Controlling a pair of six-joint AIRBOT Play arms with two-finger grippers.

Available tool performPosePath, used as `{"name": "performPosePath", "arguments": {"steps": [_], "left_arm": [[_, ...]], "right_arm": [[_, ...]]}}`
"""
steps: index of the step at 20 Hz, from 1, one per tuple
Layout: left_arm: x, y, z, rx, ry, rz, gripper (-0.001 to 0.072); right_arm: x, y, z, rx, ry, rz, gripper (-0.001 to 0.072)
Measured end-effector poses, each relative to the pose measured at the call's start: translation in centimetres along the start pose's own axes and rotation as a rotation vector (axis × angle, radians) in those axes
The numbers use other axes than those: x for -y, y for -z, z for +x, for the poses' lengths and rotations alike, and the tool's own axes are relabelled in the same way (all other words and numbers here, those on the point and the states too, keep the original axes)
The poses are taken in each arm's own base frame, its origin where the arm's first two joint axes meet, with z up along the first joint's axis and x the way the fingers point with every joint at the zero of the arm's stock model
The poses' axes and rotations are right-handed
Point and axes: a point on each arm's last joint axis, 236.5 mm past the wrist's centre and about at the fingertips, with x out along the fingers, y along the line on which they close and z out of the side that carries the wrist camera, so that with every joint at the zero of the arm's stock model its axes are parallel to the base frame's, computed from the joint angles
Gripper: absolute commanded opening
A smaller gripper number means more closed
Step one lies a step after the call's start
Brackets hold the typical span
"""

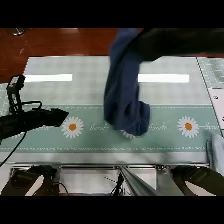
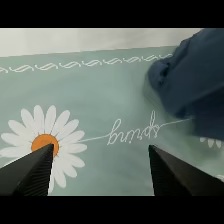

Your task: Fold the shirts.

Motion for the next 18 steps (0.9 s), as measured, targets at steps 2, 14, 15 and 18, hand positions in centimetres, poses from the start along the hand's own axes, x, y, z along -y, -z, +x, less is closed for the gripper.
{"name": "performPosePath", "arguments": {"steps": [2,14,15,18], "left_arm": [[0.0,-0.1,0.1,0.006,0.001,0.000,0.0700],[0.0,1.4,1.5,-0.071,0.012,-0.076,0.0700],[-0.4,2.1,2.3,-0.116,0.003,-0.098,0.0700],[-1.0,4.3,5.6,-0.272,0.000,-0.184,0.0700]], "right_arm": [[-0.5,4.3,6.7,-0.141,-0.043,0.074,0.0022],[16.4,8.8,3.4,-0.290,0.229,0.311,0.0617],[19.9,10.2,0.0,-0.287,0.325,0.360,0.0618],[25.4,17.3,-6.8,-0.269,0.490,0.582,0.0618]]}}
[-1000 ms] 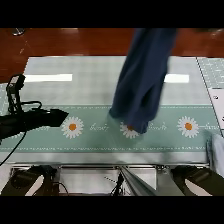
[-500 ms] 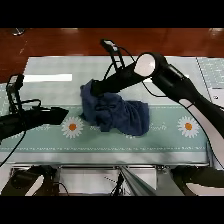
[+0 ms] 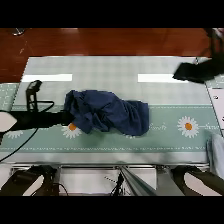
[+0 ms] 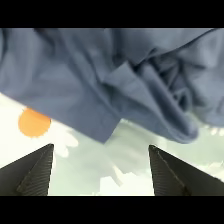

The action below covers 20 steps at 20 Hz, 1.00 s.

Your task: Fold the shirts.

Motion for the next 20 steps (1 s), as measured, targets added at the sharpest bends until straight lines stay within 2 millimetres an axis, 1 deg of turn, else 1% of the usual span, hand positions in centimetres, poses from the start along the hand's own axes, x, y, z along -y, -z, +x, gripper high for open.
{"name": "performPosePath", "arguments": {"steps": [1,2,3,5,7,8,9,10,11,14,16,19,20], "left_arm": [[0.1,0.6,1.4,-0.061,0.018,-0.030,0.0700],[0.6,1.2,3.0,-0.127,0.057,-0.057,0.0701],[1.5,1.7,4.4,-0.185,0.108,-0.081,0.0701],[4.1,2.3,6.6,-0.266,0.256,-0.117,0.0701],[6.8,1.8,8.2,-0.285,0.403,-0.158,0.0701],[7.5,1.3,8.7,-0.278,0.445,-0.175,0.0694],[8.1,0.9,9.3,-0.276,0.477,-0.191,0.0491],[8.4,0.7,9.7,-0.277,0.498,-0.199,0.0030],[8.8,0.4,10.1,-0.271,0.519,-0.201,0.0016],[9.5,-0.5,10.4,-0.248,0.560,-0.157,0.0016],[9.8,-1.0,10.4,-0.235,0.575,-0.133,0.0016],[10.1,-1.3,10.3,-0.224,0.588,-0.111,0.0016],[10.2,-1.4,10.2,-0.221,0.592,-0.105,0.0016]], "right_arm": [[2.2,2.3,0.5,-0.012,0.008,0.077,0.0617],[3.5,4.6,1.3,-0.025,0.001,0.130,0.0617],[4.2,7.0,2.4,-0.043,-0.016,0.177,0.0617],[4.9,11.3,4.4,-0.089,-0.044,0.241,0.0617],[4.8,14.7,6.2,-0.135,-0.077,0.287,0.0617],[4.6,15.9,6.8,-0.152,-0.097,0.306,0.0617],[4.4,16.8,7.3,-0.161,-0.110,0.323,0.0617],[4.2,17.4,7.8,-0.164,-0.125,0.338,0.0617],[3.8,18.0,8.1,-0.171,-0.142,0.352,0.0617],[2.0,19.4,9.3,-0.214,-0.202,0.352,0.0617],[-0.2,20.4,10.6,-0.271,-0.251,0.327,0.0617],[-3.5,20.3,12.9,-0.319,-0.301,0.292,0.0617],[-4.7,20.2,13.6,-0.340,-0.315,0.276,0.0607]]}}
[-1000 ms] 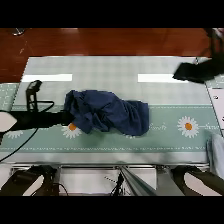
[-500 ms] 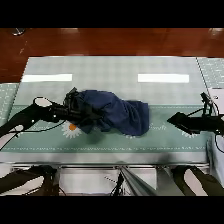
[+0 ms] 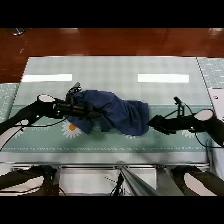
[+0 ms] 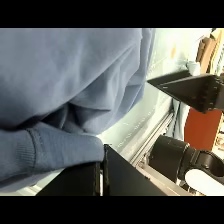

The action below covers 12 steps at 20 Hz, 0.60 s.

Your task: Fold the shirts.

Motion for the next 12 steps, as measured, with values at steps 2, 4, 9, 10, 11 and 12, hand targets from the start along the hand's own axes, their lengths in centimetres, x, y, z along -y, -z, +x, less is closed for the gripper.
{"name": "performPosePath", "arguments": {"steps": [2,4,9,10,11,12], "left_arm": [[0.5,-0.1,-0.2,0.007,0.007,0.022,0.0016],[1.1,-0.4,-0.7,0.025,0.013,0.049,0.0016],[6.8,-5.4,-7.5,0.233,0.056,0.237,0.0015],[9.2,-7.2,-10.2,0.322,0.061,0.304,0.0015],[11.8,-8.7,-13.0,0.405,0.064,0.372,0.0015],[14.8,-10.2,-16.3,0.505,0.059,0.451,0.0015]], "right_arm": [[-1.5,-0.1,1.8,-0.055,-0.009,-0.025,0.0210],[-2.8,-0.4,3.3,-0.098,-0.009,-0.061,0.0020],[-9.8,-6.2,-0.2,-0.023,-0.050,-0.290,0.0020],[-12.3,-8.6,-2.9,0.051,-0.056,-0.353,0.0020],[-15.1,-11.2,-6.3,0.144,-0.057,-0.416,0.0020],[-18.1,-13.5,-10.1,0.249,-0.063,-0.474,0.0020]]}}
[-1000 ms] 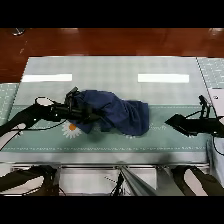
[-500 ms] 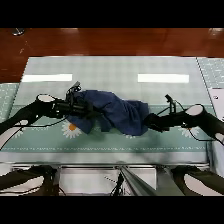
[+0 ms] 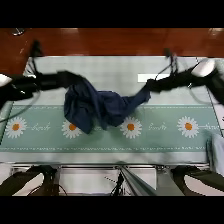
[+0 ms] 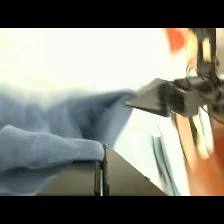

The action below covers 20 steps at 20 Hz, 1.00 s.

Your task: Fold the shirts.

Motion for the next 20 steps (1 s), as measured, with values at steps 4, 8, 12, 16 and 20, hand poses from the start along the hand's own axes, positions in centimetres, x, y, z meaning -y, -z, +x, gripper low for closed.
{"name": "performPosePath", "arguments": {"steps": [4,8,12,16,20], "left_arm": [[10.6,-12.0,-8.7,0.346,-0.011,0.316,0.0015],[20.6,-16.2,-17.7,0.577,-0.094,0.553,0.0015],[25.6,-16.1,-25.6,0.762,-0.352,0.695,0.0015],[28.4,-12.6,-30.7,0.854,-0.620,0.789,0.0015],[28.7,-9.0,-32.9,0.855,-0.758,0.810,0.0016]], "right_arm": [[-8.8,-10.7,-15.0,0.349,0.045,-0.248,0.0020],[-15.7,-9.6,-29.1,0.608,0.120,-0.426,0.0020],[-17.6,-3.0,-39.7,0.787,0.282,-0.495,0.0020],[-17.0,3.3,-46.0,0.900,0.409,-0.470,0.0020],[-15.7,7.2,-47.2,0.875,0.462,-0.419,0.0020]]}}
